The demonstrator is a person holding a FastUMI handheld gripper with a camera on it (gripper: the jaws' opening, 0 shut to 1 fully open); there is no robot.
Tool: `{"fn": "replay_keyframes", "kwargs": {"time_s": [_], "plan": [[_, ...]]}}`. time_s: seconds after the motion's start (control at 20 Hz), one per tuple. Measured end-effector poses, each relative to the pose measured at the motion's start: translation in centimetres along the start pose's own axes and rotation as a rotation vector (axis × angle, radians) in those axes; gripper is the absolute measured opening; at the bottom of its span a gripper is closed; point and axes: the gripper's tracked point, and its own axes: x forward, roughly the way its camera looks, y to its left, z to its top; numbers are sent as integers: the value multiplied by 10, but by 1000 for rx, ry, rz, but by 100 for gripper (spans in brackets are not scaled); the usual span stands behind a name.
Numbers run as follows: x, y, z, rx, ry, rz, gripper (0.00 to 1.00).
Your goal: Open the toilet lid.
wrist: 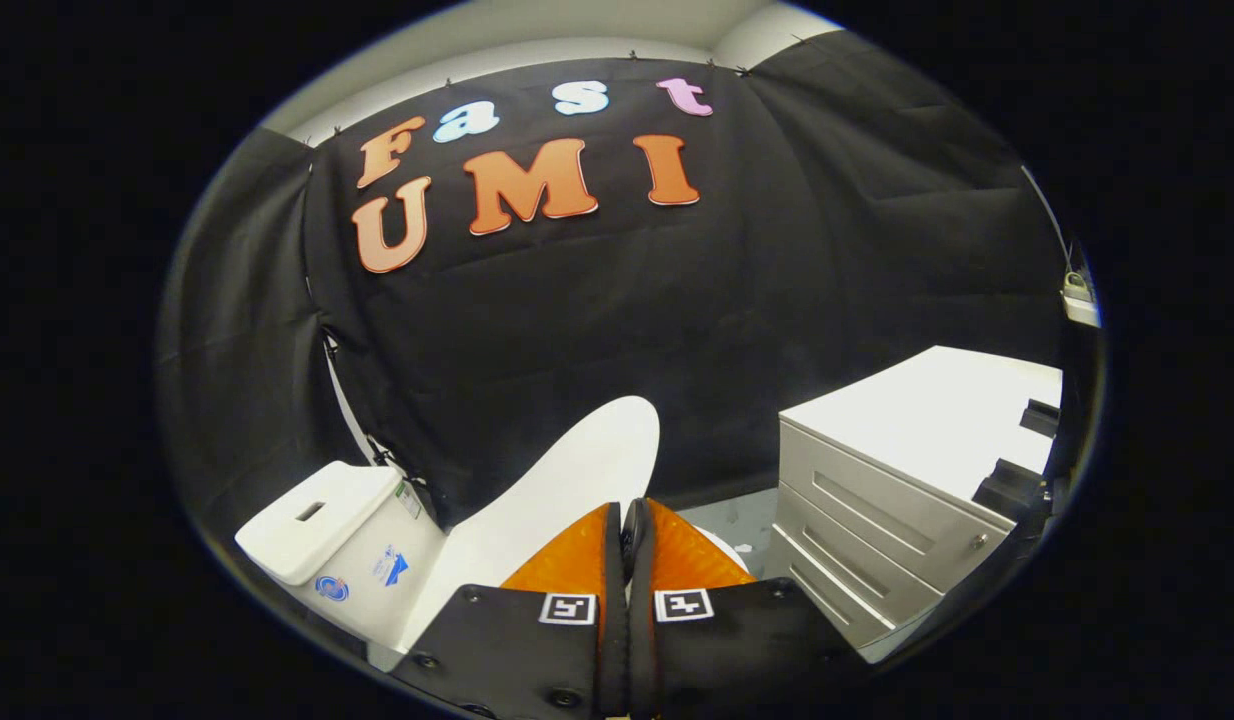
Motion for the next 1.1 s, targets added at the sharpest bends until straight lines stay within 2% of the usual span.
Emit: {"fn": "replay_keyframes", "kwargs": {"time_s": [0.4,0.6,1.0,1.1], "plan": [[-4,54,32,-51,10,98,8],[-8,93,50,-118,-18,157,8],[-12,148,66,-127,-15,233,8],[-14,170,72,-139,-14,275,8]]}}
